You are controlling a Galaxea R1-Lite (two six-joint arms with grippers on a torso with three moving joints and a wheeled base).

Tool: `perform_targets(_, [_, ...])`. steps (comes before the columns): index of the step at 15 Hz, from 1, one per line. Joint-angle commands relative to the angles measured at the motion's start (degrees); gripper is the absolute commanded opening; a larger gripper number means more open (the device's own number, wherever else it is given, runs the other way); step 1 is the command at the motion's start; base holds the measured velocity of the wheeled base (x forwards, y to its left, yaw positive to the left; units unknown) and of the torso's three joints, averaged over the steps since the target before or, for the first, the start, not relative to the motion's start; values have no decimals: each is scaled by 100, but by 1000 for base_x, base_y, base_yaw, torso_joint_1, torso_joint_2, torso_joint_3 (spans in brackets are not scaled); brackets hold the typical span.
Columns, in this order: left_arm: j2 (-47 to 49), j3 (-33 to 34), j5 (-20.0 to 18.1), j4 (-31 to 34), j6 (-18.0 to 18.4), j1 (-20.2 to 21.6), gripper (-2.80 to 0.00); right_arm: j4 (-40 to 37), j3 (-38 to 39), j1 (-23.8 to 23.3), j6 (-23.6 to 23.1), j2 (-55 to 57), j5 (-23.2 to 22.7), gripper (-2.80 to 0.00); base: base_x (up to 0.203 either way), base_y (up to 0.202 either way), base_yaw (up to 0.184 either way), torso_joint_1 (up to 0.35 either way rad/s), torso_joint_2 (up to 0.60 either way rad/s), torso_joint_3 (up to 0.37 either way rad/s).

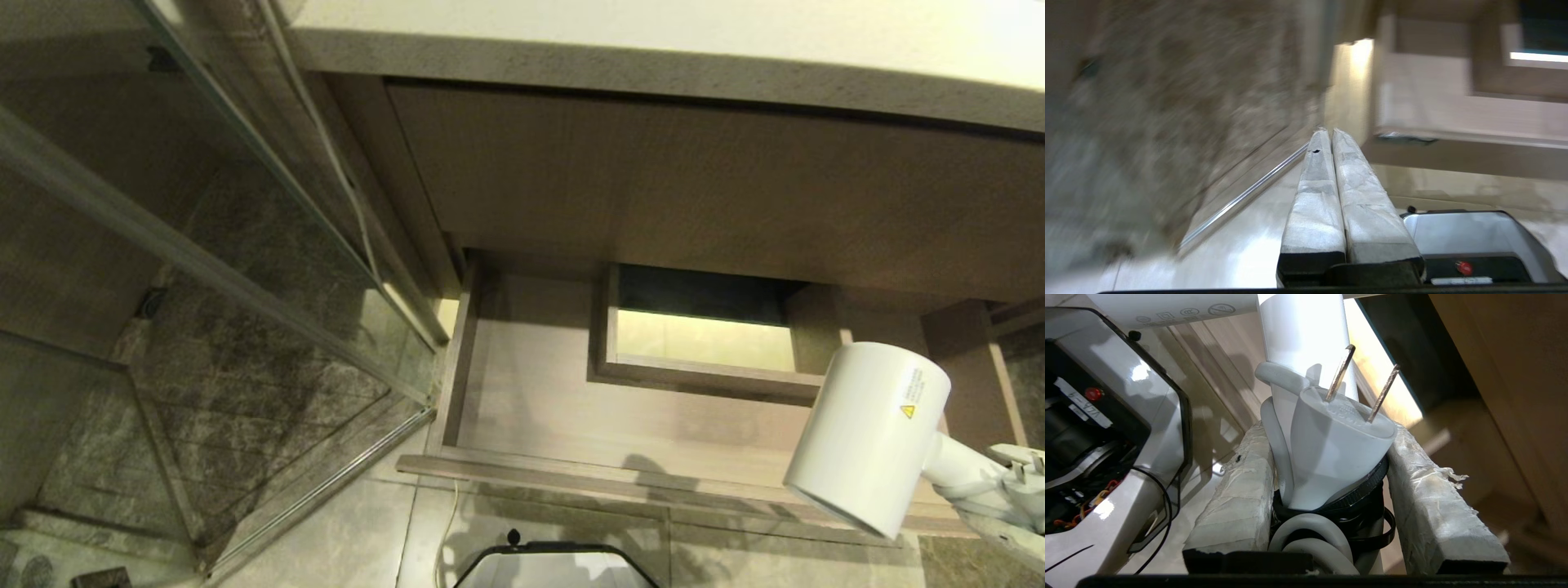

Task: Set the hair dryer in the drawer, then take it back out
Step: Put it into the drawer

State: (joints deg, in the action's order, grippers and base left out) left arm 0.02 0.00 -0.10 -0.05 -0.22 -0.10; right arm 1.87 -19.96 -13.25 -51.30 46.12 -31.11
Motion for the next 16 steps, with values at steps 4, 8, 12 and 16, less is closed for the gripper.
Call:
perform_targets(4, [-2,7,1,-4,-4,1,-280,16,-8,-9,6,-22,-9,-280,0,-10,170,-250,498,243])
perform_targets(8, [-2,0,1,-4,-4,1,-280,0,0,-11,6,-39,-24,-280,1,-6,94,-55,118,58])
perform_targets(12, [-2,0,1,-4,-4,1,-280,-2,-26,-11,6,-6,-35,-280,0,0,0,-4,7,5])
perform_targets(16, [-2,1,9,-4,-4,1,-280,-90,-8,-11,6,-15,-44,-280,1,3,-21,-1,-1,2])
